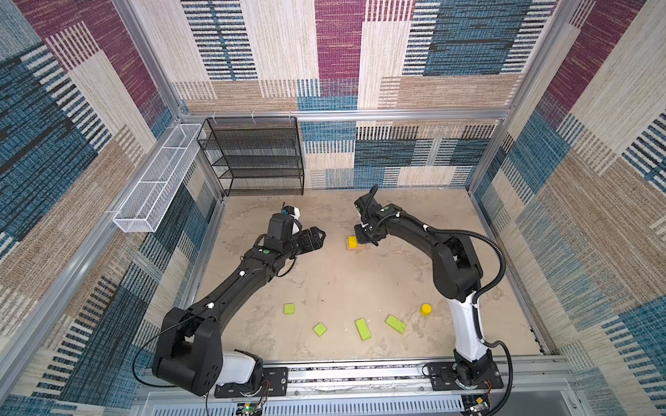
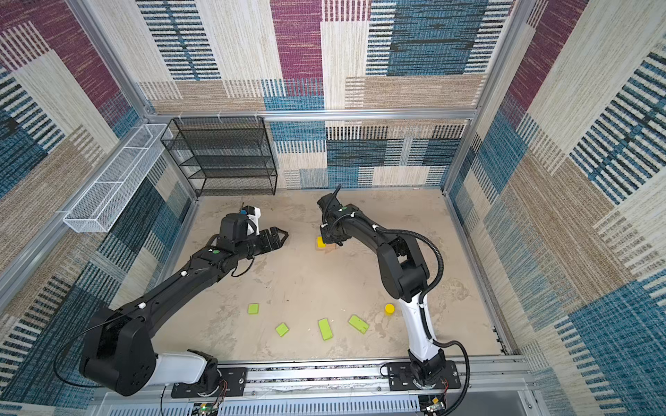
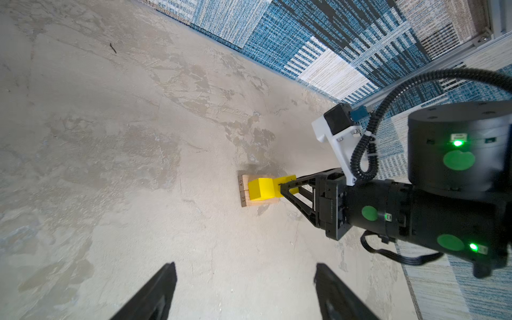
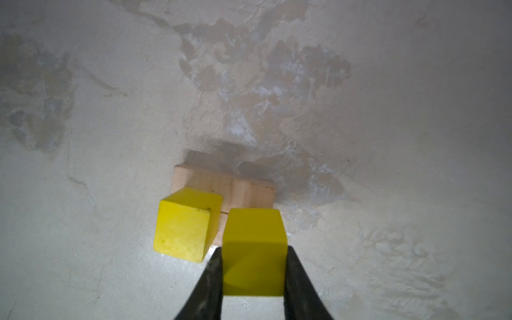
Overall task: Build the wood block tower
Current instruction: 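Lower the held yellow cube onto the wooden blocks beside the other yellow cube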
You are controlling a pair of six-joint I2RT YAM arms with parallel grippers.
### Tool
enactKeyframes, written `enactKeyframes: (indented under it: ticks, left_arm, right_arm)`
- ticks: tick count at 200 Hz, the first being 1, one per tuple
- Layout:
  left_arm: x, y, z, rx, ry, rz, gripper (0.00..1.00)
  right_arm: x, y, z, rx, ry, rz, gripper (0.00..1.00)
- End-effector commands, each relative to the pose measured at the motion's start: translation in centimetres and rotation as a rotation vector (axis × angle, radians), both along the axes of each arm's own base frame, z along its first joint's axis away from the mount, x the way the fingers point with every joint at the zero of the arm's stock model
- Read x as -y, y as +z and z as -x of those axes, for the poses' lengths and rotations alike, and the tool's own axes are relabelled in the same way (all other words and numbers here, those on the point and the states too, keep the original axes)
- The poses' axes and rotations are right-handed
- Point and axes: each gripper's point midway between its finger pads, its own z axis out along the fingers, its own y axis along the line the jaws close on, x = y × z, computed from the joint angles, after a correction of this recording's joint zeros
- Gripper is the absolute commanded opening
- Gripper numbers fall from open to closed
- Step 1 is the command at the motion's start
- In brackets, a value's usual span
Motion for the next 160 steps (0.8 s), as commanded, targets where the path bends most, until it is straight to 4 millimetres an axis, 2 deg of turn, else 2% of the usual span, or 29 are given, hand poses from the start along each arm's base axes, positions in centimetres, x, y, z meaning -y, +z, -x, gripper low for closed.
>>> enactKeyframes:
  ticks: [1,160]
  left_arm:
    - [0.13,0.26,-0.16,0.006,0.002,0.017,0.83]
    - [-0.08,0.2,-0.06,0.0,0.005,0.018,0.83]
  right_arm:
    - [-0.71,0.26,-0.61,0.017,0.001,-0.028,0.26]
    - [-0.64,-0.42,-0.71,0.004,-0.004,-0.025,0.31]
